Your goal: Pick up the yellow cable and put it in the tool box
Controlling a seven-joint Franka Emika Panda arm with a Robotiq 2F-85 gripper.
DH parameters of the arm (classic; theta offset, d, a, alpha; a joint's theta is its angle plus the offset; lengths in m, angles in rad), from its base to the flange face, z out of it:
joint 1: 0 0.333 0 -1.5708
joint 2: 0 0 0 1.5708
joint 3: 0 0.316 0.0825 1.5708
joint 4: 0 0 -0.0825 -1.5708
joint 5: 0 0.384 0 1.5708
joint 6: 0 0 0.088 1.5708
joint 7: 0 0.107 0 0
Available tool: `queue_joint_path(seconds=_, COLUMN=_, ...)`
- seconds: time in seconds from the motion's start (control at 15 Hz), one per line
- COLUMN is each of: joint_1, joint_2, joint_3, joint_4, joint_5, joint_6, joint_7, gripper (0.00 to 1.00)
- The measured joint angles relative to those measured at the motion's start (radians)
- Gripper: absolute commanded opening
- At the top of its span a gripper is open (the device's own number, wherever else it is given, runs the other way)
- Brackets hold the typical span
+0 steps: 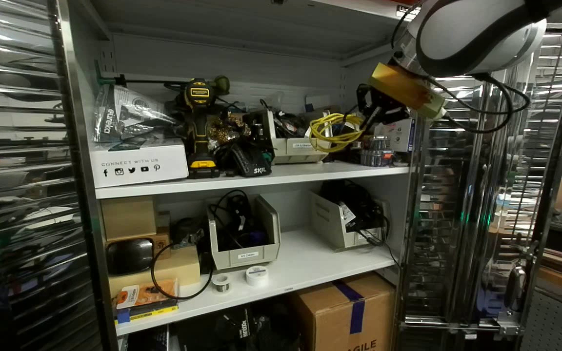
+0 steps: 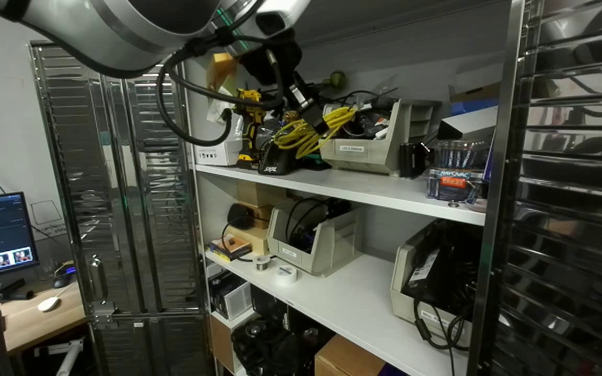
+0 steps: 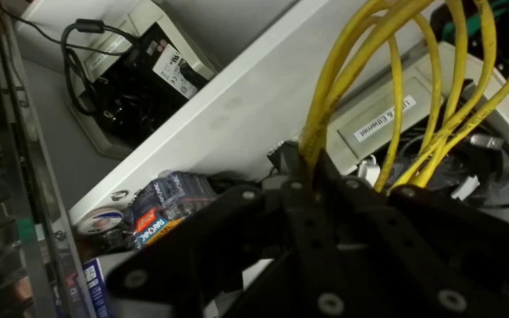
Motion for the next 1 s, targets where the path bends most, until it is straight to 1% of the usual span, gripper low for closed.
queue_joint_path(seconds=0.2, joint_1=-0.026, joint_2=0.093, joint_3=0.018, joint_4=0.107, joint_5=0.003, joint_6=0.054, joint_7=0.120, gripper=0.04)
queue_joint_path(seconds=0.47, joint_1=-0.034, joint_2=0.254, joint_3=0.026, joint_4=0.316, joint_5=-0.005, joint_6=0.078, joint_7=0.272, gripper=0.04)
queue_joint_path(seconds=0.73, joint_1=-0.026, joint_2=0.407, joint_3=0.032, joint_4=0.521, joint_5=0.026, joint_6=0.059, joint_7=0.305, gripper=0.03)
queue_joint_path(seconds=1.0, joint_1=-0.010, joint_2=0.543, joint_3=0.032, joint_4=0.710, joint_5=0.009, joint_6=-0.017, joint_7=0.327, gripper=0.03)
